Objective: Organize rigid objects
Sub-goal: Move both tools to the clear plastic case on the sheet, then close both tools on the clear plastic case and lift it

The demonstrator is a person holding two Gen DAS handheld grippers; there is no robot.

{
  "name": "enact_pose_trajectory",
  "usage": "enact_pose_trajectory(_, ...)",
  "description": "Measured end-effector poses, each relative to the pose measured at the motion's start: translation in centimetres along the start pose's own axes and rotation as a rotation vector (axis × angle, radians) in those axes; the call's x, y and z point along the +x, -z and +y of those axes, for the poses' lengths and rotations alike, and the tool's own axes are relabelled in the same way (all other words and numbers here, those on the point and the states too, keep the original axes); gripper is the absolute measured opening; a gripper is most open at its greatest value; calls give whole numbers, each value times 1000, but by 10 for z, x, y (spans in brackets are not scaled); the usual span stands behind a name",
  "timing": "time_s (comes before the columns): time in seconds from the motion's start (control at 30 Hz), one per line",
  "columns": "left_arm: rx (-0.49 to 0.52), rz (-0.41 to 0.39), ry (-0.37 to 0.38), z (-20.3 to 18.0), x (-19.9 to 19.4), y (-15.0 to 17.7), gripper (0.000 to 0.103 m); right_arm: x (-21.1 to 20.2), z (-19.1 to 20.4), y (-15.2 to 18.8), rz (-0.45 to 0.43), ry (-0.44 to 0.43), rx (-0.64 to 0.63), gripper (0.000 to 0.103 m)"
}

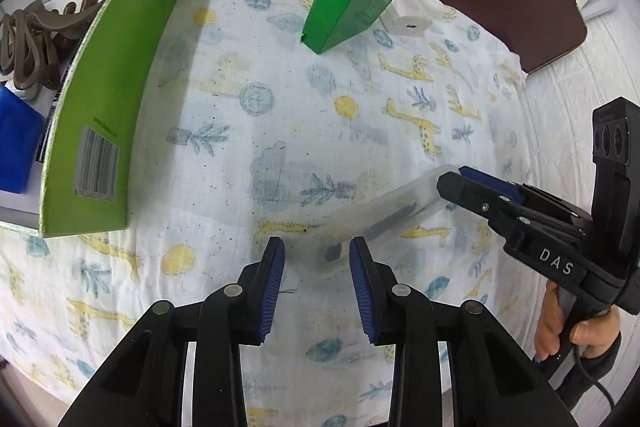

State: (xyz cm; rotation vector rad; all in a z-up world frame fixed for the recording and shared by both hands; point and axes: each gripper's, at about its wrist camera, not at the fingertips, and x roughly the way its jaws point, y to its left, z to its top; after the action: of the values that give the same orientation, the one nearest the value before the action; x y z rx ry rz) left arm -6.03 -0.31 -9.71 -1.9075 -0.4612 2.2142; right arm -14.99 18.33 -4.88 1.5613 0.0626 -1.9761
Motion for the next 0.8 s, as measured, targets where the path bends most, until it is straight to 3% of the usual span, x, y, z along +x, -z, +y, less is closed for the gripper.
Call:
enact_pose_trajectory(0.33, -6, -11, -18, 1, -1, 0, 34, -10, 6, 15, -1, 46, 1, 34)
enact_pose_trajectory(0.57, 29, -48, -19, -3, -14, -1, 34, -29, 10, 27, -59, 104, 33, 34)
enact_pose_trajectory(0.8, 38, -121, -9, 2, -44, -7, 34, -43, 38, 22, -127, 122, 29, 33)
